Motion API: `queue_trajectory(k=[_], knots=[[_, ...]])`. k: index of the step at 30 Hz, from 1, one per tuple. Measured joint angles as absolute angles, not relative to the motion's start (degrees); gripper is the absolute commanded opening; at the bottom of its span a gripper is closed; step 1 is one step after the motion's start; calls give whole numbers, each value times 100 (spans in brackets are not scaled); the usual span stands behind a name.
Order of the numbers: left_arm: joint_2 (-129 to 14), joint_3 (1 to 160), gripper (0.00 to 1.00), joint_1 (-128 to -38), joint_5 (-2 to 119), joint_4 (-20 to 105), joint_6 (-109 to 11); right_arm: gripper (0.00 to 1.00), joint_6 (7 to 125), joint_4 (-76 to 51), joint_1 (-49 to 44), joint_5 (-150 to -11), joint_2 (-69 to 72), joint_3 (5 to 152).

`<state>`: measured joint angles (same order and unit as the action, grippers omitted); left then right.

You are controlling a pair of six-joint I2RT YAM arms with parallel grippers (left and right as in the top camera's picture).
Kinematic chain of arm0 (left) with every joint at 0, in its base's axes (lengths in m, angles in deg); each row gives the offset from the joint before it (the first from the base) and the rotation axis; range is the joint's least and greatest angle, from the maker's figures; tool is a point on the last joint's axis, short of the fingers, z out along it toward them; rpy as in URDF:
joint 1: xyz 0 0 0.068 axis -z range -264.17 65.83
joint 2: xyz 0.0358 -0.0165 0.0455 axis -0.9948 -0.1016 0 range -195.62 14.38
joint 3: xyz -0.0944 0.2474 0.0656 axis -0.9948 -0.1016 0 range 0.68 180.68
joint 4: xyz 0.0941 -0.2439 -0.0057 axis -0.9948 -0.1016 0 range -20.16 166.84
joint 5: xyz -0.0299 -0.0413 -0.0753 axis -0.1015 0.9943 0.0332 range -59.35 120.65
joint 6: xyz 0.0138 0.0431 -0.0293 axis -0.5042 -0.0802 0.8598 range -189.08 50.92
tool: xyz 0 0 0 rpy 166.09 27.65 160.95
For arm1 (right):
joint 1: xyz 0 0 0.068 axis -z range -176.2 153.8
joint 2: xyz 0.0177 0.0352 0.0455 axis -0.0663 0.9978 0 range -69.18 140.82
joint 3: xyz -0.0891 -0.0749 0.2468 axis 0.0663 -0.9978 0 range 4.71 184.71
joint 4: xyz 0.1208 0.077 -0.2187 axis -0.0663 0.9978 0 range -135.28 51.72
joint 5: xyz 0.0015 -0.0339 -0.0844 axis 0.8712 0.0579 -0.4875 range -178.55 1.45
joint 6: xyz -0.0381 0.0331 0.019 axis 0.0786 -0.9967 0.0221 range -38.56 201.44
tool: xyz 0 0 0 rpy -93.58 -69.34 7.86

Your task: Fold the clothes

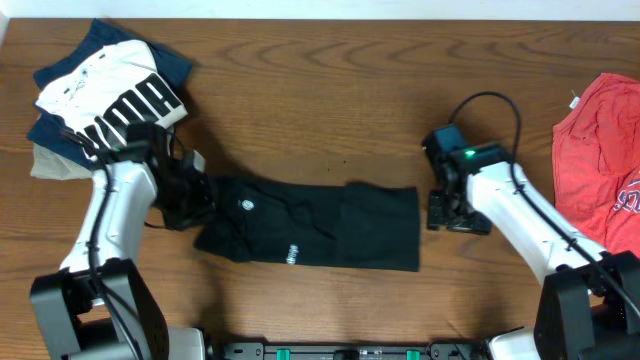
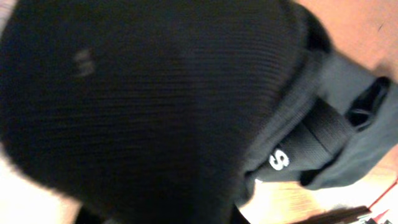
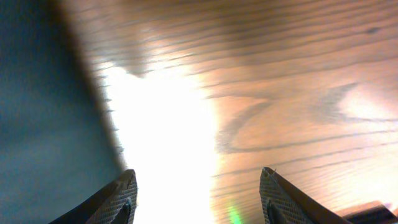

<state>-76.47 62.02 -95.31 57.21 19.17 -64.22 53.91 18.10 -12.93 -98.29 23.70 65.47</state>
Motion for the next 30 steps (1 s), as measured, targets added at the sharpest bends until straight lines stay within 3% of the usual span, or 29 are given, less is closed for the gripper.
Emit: queue_trajectory(k=[8, 22, 30], knots=[[-7625, 7334, 6, -8978, 6041, 1382, -6284, 61, 5723, 1812, -795, -9873, 2370, 6542], [-7627, 7378, 9, -5402, 6469, 3071, -4953, 61, 5804, 1807, -777, -9870, 2370, 6540], [-7797, 7380, 17, -4589, 6135, 3126, -4463, 61, 5811, 1810, -777, -9866, 2370, 6540]])
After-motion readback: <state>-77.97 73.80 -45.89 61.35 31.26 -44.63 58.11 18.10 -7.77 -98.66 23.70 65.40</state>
